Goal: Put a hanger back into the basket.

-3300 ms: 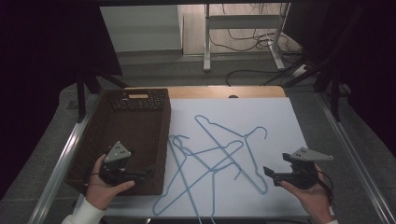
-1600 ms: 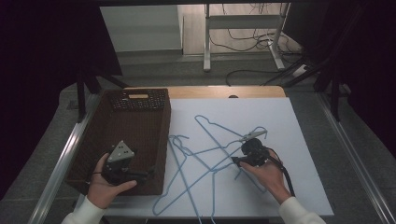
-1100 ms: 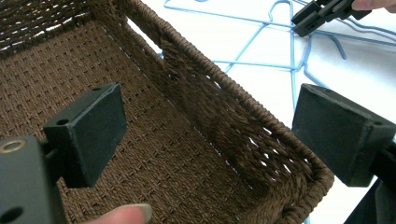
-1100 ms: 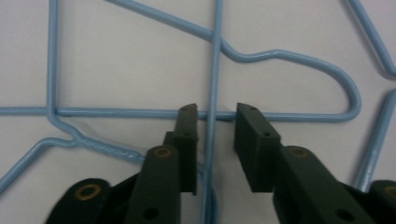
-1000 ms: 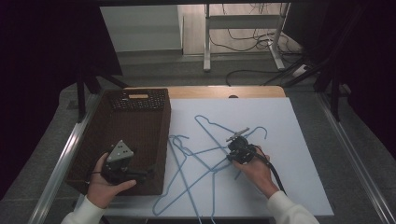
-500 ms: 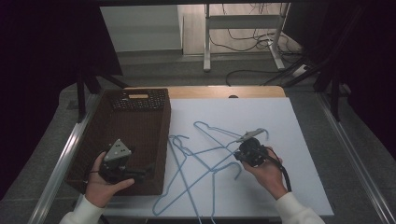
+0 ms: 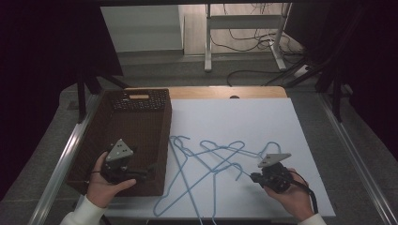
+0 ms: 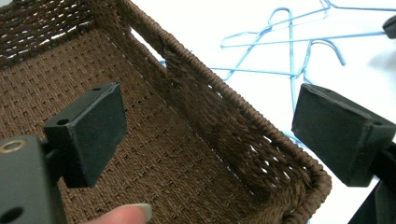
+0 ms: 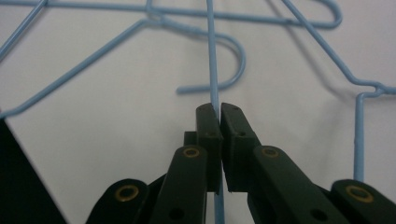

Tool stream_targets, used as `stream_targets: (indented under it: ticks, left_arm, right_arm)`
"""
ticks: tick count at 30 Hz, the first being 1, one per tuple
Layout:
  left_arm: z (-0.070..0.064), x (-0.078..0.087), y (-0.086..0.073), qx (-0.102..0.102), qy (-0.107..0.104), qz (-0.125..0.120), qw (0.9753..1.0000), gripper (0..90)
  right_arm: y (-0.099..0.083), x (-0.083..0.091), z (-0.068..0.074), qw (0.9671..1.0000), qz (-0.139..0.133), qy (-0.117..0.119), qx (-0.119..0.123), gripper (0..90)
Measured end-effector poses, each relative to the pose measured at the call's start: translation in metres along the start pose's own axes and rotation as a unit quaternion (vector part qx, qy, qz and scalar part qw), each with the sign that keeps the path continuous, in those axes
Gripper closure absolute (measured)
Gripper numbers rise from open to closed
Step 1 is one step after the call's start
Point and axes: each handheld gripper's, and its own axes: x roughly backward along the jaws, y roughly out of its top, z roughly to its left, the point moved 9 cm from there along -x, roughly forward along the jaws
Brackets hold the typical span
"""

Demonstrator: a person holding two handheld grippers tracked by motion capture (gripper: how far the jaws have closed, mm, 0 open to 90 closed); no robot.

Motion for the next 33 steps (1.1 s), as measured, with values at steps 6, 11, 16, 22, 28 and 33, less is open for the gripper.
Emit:
stream_targets:
  ticks: [6,11,16,22,28,33]
  left_arm:
    - [-0.001,-0.001,0.000,-0.001,-0.001,0.001,1.0000,10.7]
    - [-0.001,-0.001,0.000,0.000,-0.001,0.002,1.0000,10.7]
    - [-0.001,-0.001,0.001,-0.001,0.000,0.001,1.0000,10.7]
    - [0.000,-0.001,0.001,-0.001,0.000,0.002,1.0000,10.7]
    - [-0.001,-0.001,0.001,-0.002,0.000,0.002,1.0000,10.6]
    - [0.001,-0.001,-0.001,0.001,0.001,0.003,1.0000,10.6]
  right_arm:
    - [-0.026,0.003,0.008,0.9996,0.020,0.021,-0.006,86.5]
    - [-0.041,0.003,0.008,0.9988,0.041,0.026,-0.008,85.9]
    - [-0.034,0.010,-0.007,0.9991,0.009,0.006,-0.040,70.7]
    - [-0.026,0.014,-0.054,0.9909,-0.003,-0.077,-0.111,64.4]
    - [-0.032,-0.008,-0.073,0.9860,0.054,-0.095,-0.126,71.2]
    - [-0.029,-0.015,-0.074,0.9854,0.077,-0.094,-0.119,75.6]
